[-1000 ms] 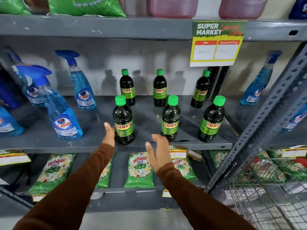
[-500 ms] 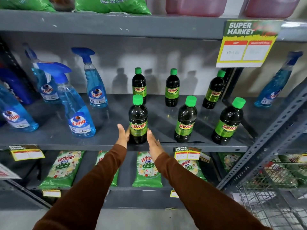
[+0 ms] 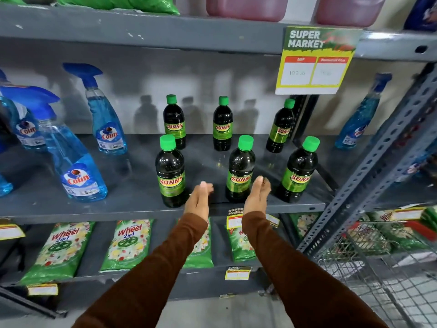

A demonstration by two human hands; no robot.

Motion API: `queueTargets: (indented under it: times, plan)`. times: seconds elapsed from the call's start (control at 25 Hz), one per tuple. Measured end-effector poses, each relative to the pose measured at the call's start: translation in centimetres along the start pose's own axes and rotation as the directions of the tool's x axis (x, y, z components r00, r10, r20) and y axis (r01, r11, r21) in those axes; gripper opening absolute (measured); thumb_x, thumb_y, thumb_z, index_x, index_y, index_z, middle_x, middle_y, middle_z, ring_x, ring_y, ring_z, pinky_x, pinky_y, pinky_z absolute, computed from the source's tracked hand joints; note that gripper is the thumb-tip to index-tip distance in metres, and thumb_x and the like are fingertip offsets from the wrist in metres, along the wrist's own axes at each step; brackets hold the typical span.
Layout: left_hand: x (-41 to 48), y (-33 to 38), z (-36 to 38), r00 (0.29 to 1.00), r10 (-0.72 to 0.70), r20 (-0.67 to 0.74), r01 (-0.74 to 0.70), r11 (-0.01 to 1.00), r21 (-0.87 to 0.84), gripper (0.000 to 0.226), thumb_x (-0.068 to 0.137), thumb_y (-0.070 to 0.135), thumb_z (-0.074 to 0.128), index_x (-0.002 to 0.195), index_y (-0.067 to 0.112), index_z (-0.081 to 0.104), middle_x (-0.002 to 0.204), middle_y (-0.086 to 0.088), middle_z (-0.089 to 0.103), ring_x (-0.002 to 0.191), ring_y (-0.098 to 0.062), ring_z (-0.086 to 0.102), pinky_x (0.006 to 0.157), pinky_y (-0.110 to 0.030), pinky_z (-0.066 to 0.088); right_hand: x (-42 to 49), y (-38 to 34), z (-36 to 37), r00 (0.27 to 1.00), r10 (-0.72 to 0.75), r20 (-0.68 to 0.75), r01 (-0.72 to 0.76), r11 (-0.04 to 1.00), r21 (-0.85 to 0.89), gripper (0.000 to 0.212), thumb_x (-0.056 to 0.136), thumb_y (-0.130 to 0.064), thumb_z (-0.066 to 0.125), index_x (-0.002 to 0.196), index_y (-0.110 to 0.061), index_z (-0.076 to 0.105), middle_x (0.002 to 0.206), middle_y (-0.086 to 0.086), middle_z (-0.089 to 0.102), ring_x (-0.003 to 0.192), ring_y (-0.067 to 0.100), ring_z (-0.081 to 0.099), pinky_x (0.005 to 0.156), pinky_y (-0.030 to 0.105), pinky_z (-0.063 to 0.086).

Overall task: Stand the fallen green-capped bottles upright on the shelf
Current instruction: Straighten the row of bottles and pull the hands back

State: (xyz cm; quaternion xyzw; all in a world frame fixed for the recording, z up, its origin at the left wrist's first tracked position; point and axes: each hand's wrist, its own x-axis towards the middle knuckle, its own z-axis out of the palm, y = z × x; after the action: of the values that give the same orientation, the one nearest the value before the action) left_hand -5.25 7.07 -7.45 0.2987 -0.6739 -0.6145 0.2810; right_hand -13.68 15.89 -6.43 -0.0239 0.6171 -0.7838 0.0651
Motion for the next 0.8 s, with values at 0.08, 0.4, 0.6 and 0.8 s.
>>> queueTargets:
  times: [0.08, 0.4, 0.6, 0.8]
  plan:
    - [1.1, 1.6, 2.2, 0.968, -0.195, 0.161, 0.207, 0.976, -0.064, 0.063, 0.094, 0.044, 0.008, 0.134, 0.005, 0.039, 0.146, -0.013, 0.036, 0.136, -0.024, 0.031, 0.118, -0.038, 0.016, 0.9, -0.2, -0.8, 0.984, 0.156, 0.086, -0.149, 0.985, -0.086, 0.058, 0.093, -0.05, 0.027, 0.14, -0.015, 0.029, 0.148, 0.01, 0.031, 0.134, 0.021, 0.032, 0.102, 0.025, 0.024]
    - [1.4, 2.7, 3.8, 0.901, -0.291, 0.322, 0.339, 0.935, -0.103, 0.076, 0.089, 0.046, -0.014, 0.139, 0.001, 0.022, 0.152, -0.014, 0.019, 0.141, -0.021, 0.017, 0.115, -0.029, 0.008, 2.0, -0.2, -2.5, 0.96, 0.23, 0.16, -0.205, 0.966, -0.16, 0.069, 0.087, -0.062, 0.026, 0.125, -0.011, 0.053, 0.135, 0.013, 0.052, 0.121, 0.023, 0.049, 0.108, 0.037, 0.034]
    - [1.2, 0.9, 3.5, 0.957, -0.249, 0.147, 0.266, 0.958, -0.108, 0.083, 0.089, 0.055, -0.002, 0.122, 0.001, 0.052, 0.135, -0.019, 0.049, 0.128, -0.027, 0.042, 0.115, -0.04, 0.023, 1.9, 0.1, -2.7, 0.964, 0.181, 0.195, -0.143, 0.97, -0.196, 0.057, 0.091, -0.053, 0.032, 0.121, -0.012, 0.056, 0.128, 0.012, 0.057, 0.118, 0.022, 0.052, 0.107, 0.037, 0.036]
    - [-2.3, -1.3, 4.5, 0.996, -0.004, -0.089, 0.005, 1.0, 0.013, 0.067, 0.073, 0.074, 0.031, 0.053, 0.011, 0.044, 0.057, -0.023, 0.043, 0.056, -0.034, 0.039, 0.061, -0.044, 0.039, 1.5, 0.1, -5.8, 0.987, -0.048, -0.155, 0.031, 0.993, -0.112, 0.041, 0.095, -0.036, 0.036, 0.064, -0.014, 0.053, 0.063, 0.005, 0.056, 0.064, 0.021, 0.054, 0.068, 0.03, 0.041]
